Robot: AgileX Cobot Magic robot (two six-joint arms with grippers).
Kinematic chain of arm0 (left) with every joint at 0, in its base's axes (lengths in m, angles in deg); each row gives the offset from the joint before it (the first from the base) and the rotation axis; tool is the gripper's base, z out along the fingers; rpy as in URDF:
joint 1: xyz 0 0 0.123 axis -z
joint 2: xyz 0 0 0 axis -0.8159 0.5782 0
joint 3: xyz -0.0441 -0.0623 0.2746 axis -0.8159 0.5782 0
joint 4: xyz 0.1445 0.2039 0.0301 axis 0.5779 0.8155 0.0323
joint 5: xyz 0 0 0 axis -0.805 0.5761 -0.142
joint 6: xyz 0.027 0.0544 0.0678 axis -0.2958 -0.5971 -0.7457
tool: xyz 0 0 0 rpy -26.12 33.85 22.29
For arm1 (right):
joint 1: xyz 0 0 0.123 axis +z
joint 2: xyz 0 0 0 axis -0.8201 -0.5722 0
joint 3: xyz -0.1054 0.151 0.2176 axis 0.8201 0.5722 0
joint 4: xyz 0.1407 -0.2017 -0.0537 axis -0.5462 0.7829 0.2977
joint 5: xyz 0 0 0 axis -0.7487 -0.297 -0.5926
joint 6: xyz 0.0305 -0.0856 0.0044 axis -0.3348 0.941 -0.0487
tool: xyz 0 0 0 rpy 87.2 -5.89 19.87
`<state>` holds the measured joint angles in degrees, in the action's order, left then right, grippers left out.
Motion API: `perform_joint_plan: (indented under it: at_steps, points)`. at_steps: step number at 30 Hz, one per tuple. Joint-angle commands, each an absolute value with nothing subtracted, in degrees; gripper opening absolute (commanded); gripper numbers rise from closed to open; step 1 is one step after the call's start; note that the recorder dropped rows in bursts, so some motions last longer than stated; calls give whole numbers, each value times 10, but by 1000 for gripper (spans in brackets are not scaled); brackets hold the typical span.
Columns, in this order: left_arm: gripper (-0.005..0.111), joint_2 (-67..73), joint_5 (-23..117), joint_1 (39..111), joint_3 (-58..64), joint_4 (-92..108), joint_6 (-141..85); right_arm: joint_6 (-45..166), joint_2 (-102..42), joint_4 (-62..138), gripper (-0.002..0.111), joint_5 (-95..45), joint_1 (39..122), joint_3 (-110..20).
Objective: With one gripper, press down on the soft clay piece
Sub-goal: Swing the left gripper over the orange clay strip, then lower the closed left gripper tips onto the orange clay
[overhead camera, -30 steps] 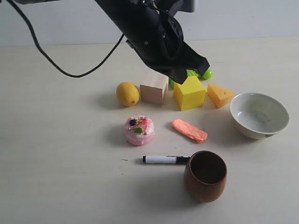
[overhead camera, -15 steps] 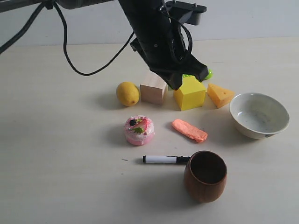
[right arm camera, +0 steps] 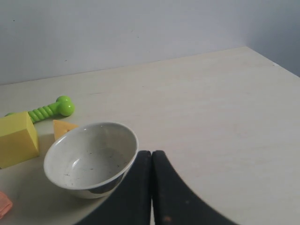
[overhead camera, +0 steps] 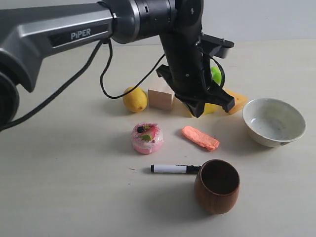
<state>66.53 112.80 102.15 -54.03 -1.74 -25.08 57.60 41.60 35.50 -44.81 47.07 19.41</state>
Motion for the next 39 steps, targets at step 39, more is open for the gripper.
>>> perform_joint_plan:
  at_steps: [39]
  points:
    - [0, 762, 1170, 1027, -625, -49, -221, 579, 420, 357, 0, -443, 471, 197]
